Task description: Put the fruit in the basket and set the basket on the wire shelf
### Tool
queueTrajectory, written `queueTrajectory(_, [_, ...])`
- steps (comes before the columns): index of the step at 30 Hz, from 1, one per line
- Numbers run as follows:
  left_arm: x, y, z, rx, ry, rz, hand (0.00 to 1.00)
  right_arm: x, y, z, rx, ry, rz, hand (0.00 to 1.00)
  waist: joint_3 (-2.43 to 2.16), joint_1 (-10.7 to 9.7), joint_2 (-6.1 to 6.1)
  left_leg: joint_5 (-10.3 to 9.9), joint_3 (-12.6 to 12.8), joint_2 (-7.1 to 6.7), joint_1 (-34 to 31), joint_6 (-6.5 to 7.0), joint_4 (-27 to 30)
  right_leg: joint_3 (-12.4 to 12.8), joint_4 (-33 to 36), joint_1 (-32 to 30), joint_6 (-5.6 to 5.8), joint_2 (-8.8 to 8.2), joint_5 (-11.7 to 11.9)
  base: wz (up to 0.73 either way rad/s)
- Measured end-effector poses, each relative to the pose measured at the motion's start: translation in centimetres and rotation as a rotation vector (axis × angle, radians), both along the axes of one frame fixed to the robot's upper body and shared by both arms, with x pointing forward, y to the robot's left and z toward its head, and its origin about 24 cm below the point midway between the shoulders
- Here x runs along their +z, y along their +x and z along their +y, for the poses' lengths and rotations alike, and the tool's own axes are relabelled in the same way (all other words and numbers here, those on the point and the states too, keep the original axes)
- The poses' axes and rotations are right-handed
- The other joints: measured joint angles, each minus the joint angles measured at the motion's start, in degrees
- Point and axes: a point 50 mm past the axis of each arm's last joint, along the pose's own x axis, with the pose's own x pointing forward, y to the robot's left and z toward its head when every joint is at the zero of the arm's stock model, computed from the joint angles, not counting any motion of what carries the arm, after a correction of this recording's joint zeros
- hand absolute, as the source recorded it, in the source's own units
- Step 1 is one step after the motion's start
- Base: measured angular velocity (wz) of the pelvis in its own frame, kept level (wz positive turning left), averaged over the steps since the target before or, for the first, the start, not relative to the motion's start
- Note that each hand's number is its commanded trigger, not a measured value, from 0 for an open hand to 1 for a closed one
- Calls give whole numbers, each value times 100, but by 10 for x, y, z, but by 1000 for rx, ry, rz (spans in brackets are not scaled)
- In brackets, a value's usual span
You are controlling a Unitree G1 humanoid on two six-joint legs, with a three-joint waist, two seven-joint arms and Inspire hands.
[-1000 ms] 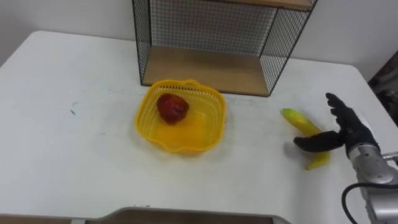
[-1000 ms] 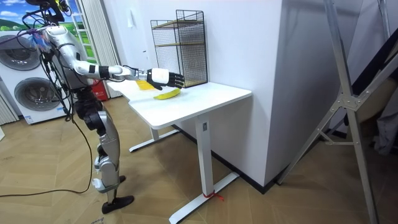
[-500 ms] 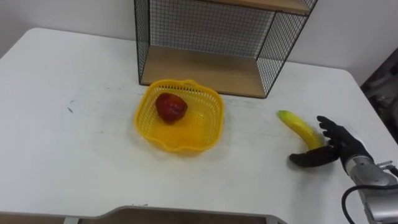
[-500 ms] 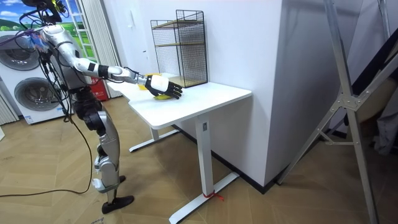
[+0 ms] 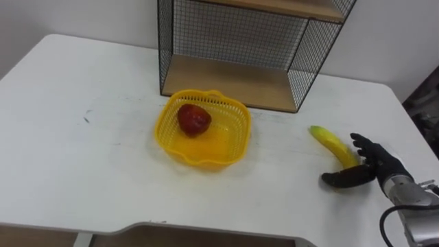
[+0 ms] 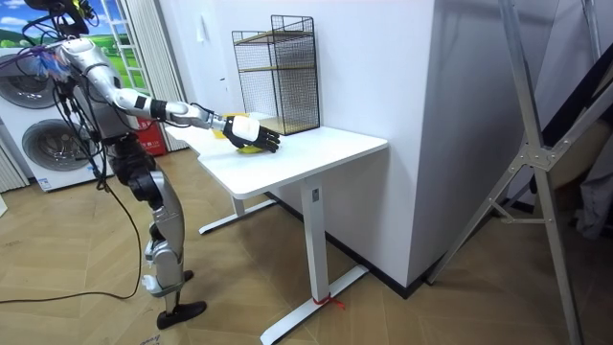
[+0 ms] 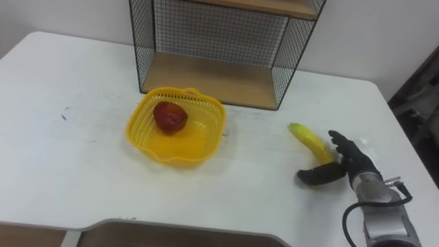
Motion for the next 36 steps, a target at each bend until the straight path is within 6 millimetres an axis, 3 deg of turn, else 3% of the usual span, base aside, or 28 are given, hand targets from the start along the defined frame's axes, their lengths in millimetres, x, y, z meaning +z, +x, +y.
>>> queueTrajectory(1, [0,0,0,1,0,-1,0,0,0,-1,-2,0,5,100,-1,6,1,0,-1,0,3,0,5,-1,-3,-9,0,-1,0,3])
queueTrajectory(14, [1,7,3,1,7,-14,0,6,1,-17,54,-315,87,100,-34,188,31,1,-74,-16,22,0,21,-31,-109,79,2,13,2,2])
queueTrajectory(23, [1,18,7,-8,14,-29,0,3,-2,-19,43,-324,100,100,-31,265,29,1,-73,-16,30,-1,-57,-39,-108,79,2,11,5,0])
queueTrajectory(36, [0,15,6,-12,11,-24,0,6,-1,-18,46,-328,76,100,-24,263,49,4,-64,-16,31,-3,-78,-7,-104,50,0,11,6,0])
